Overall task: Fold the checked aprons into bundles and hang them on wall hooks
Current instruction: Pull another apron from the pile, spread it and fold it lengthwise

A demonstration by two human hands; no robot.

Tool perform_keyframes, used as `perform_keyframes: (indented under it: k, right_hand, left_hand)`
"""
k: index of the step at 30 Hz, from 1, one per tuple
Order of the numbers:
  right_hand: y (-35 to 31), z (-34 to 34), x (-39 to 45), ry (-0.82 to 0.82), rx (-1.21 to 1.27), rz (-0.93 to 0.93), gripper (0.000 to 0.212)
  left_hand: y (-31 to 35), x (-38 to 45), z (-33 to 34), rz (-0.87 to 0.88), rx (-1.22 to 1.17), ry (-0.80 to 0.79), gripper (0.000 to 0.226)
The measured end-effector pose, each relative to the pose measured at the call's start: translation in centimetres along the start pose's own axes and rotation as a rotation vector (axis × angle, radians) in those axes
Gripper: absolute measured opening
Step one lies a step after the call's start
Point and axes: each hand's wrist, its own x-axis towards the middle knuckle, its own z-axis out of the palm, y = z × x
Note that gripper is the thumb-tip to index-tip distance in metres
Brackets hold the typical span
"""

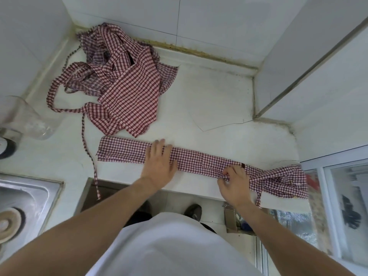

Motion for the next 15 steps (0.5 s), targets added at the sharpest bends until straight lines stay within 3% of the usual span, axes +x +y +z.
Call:
perform_keyframes:
  k: [4, 8, 15]
  right_hand:
    - [-0.5, 0.4, -1.3, -0.060, 0.035, -0.140, 0.040]
    - [0.0, -1.0, -0.6, -0.146, -0.045, -0.228, 0.042]
    - [4.6, -3.8, 1.3, -0.080, -0.257, -0.031, 0.027]
  left_hand:
    - [0.8, 1.3, 3.1, -0.195, 0.079, -0.267, 0.075]
    - [-1.6, 1.6, 2.9, -0.186, 0.144, -0.246, 0.075]
    - [-7.1, 1.3, 1.6, -0.276, 0.169, -0.237, 0.075]
